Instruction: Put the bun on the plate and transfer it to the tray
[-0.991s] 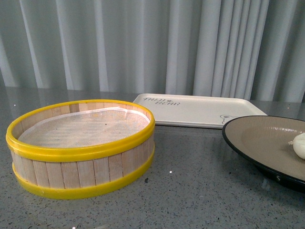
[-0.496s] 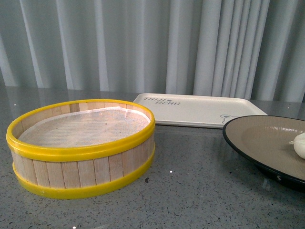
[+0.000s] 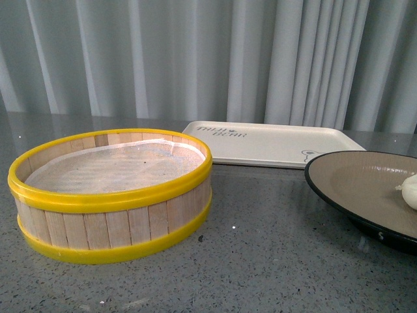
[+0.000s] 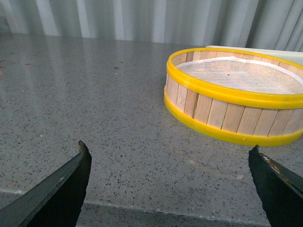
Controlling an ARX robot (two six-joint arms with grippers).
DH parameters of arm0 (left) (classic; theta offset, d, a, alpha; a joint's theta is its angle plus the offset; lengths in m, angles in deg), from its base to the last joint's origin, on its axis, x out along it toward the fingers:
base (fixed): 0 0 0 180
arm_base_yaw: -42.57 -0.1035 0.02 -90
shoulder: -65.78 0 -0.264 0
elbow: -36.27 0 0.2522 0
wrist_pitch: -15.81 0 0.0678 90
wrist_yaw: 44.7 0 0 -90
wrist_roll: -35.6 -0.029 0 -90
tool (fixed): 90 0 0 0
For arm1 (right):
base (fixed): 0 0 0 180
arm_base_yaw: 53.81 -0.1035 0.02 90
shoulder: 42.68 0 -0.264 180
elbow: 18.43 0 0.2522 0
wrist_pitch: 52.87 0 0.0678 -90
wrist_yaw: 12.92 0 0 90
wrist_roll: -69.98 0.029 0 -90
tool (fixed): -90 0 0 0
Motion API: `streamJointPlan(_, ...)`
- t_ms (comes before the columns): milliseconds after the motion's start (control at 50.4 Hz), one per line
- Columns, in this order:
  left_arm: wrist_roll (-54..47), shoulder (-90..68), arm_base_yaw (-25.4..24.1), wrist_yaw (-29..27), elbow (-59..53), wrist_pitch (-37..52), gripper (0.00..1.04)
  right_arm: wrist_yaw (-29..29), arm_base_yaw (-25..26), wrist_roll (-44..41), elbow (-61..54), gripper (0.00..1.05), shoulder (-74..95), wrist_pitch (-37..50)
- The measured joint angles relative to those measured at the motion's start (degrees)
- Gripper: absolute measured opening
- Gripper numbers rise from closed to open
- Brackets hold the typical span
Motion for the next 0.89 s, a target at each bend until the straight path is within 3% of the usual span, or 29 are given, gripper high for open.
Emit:
streamJointPlan(139, 0.0, 0.0, 0.0, 0.0, 0.0, 0.0, 0.98, -0.1, 0.4, -1.1, 0.0, 0.62, 2.2, 0.0)
streamJointPlan(357, 0.0, 0.0, 0.0, 0.0, 0.0, 0.0, 0.98, 0.1, 1.2, -3.6, 0.0, 0.34, 3.4, 1.0)
streamJointPlan(516, 0.0, 0.0, 0.0, 0.0, 0.0, 0.0, 0.98, 0.1, 1.3, -6.6, 0.0, 0.07, 2.9, 3.4)
streamJointPlan(575, 0.0, 0.0, 0.0, 0.0, 0.0, 0.0, 0.98, -0.4, 1.2, -7.0, 0.4, 0.03, 2.3, 4.3)
streamJointPlan(892, 0.0, 0.0, 0.0, 0.0, 0.0, 0.0, 0.98, -3.5, 0.3, -8.2, 1.1, 0.03, 0.3, 5.7)
